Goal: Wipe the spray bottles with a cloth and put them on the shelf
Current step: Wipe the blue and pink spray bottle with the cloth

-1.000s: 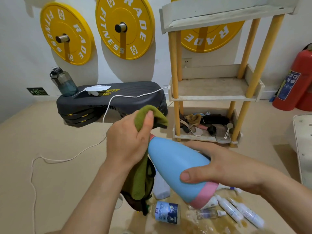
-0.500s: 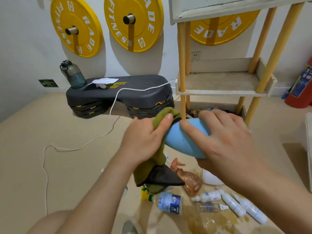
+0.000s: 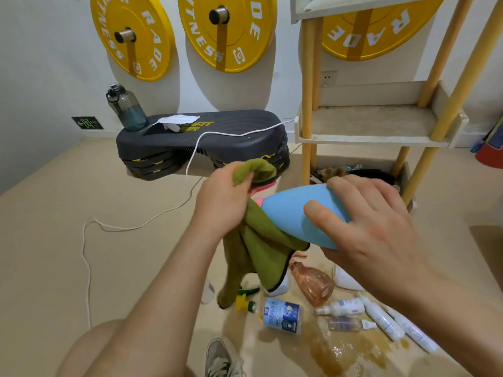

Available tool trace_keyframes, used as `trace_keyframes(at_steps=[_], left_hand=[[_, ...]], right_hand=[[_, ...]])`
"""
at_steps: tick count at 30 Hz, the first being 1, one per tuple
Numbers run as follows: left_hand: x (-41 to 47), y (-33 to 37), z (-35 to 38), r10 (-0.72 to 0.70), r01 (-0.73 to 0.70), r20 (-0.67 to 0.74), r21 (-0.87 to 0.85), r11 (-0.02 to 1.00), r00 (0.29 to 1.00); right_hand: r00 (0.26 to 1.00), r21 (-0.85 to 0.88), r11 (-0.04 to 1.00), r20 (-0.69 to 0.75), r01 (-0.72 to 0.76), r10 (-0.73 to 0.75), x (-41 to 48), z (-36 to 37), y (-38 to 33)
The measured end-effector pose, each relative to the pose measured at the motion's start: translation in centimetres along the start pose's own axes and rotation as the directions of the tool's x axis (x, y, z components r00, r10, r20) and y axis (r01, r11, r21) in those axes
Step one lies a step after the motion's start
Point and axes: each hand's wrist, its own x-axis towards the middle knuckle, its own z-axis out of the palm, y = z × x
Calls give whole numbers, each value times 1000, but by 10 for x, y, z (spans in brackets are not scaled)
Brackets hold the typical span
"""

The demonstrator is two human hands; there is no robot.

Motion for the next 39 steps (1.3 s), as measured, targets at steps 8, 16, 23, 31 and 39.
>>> trace_keyframes(at_steps=[8,16,23,31,39], left_hand=[[-13,18,-20,25,-20,17,-238,971,1000],[-38,28,31,384,-409,169,149,900,908],[-53,44,44,422,-399,-11,-353,846,906],[-43,35,15,173,-53,222,-460,886,960],[-57,32,30,-13,208,304,-622,755,953]], right_hand=[[998,25,998,-13,56,-55,6,-4,1],[978,128,973,112,-190,177,9,8,10],[665,595,356,447,-720,598,22,10,11],[445,600,-450,797,-661,409,35,8,32],[511,655,-513,755,-555,411,35,19,-22]])
